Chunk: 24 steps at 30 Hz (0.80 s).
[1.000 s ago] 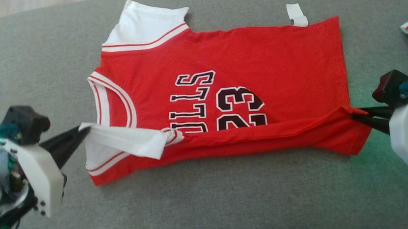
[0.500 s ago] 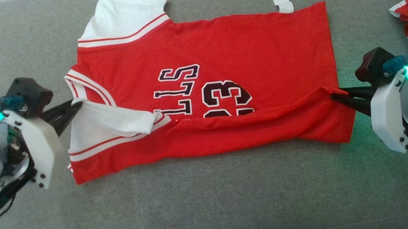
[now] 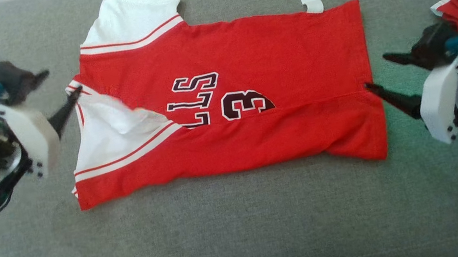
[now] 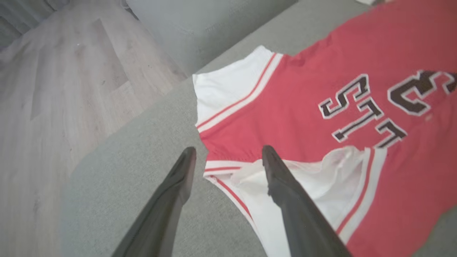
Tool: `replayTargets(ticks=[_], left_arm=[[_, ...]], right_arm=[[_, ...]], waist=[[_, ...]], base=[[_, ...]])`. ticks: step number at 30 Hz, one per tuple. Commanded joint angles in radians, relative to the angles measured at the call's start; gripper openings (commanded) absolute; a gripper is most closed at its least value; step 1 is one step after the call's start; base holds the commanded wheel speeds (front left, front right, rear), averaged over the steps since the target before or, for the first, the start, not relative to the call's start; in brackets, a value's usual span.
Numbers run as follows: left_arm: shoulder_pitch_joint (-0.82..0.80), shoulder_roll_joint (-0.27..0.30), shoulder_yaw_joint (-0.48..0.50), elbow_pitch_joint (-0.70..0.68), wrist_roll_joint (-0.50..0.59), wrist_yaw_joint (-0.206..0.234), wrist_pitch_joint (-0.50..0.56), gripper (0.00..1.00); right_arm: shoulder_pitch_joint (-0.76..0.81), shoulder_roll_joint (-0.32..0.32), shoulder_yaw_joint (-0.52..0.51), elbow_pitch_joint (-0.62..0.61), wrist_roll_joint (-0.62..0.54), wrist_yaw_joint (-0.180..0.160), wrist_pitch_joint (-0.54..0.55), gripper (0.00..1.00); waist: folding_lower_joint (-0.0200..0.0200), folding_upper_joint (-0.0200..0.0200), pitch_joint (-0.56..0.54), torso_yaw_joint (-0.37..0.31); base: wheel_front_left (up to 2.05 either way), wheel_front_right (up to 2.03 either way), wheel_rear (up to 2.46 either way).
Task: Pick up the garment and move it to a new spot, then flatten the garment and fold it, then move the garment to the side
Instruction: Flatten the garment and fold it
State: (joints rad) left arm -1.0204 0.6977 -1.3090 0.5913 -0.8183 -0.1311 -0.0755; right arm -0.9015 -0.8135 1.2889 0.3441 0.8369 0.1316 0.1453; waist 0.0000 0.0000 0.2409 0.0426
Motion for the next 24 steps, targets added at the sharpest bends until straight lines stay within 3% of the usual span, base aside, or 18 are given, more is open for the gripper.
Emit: replayTargets(ticks=[1,8,10,15,19,24], left_arm=[[-0.045,0.018,0.077,0.024,-0.029,0.023,-0.042,1.00],[0.017,-0.060,0.249,0.041,-0.156,0.158,-0.176,1.00],[0.050,-0.061,0.284,0.004,-0.135,0.216,-0.184,1.00],[0.216,-0.092,0.495,-0.193,-0.079,0.352,-0.186,1.00],[0.414,-0.139,0.649,-0.329,0.002,0.425,-0.186,1.00],[0.637,-0.220,0.774,-0.419,0.112,0.447,-0.186,1.00]], right_arm=[[-0.006,-0.007,-0.020,0.020,0.010,-0.001,-0.042,1.00],[0.034,0.079,-0.169,0.189,0.030,-0.001,-0.271,1.00],[0.053,0.115,-0.250,0.241,0.028,-0.001,-0.339,1.00],[0.132,0.228,-0.501,0.334,-0.028,-0.001,-0.404,1.00],[0.258,0.328,-0.761,0.275,-0.171,-0.001,-0.406,1.00],[0.496,0.488,-1.018,0.136,-0.389,-0.001,-0.407,1.00]], waist=[[0.0000,0.0000,-0.014,-0.003],[0.0000,0.0000,-0.073,0.009],[0.0000,0.0000,-0.091,0.012],[0.0000,0.0000,-0.126,0.024],[0.0000,0.0000,-0.153,0.028],[0.0000,0.0000,-0.177,0.031]], base=[[0.00,0.00,0.00],[0.00,0.00,0.00],[0.00,0.00,0.00],[0.00,0.00,0.00],[0.00,0.00,0.00],[0.00,0.00,0.00]])
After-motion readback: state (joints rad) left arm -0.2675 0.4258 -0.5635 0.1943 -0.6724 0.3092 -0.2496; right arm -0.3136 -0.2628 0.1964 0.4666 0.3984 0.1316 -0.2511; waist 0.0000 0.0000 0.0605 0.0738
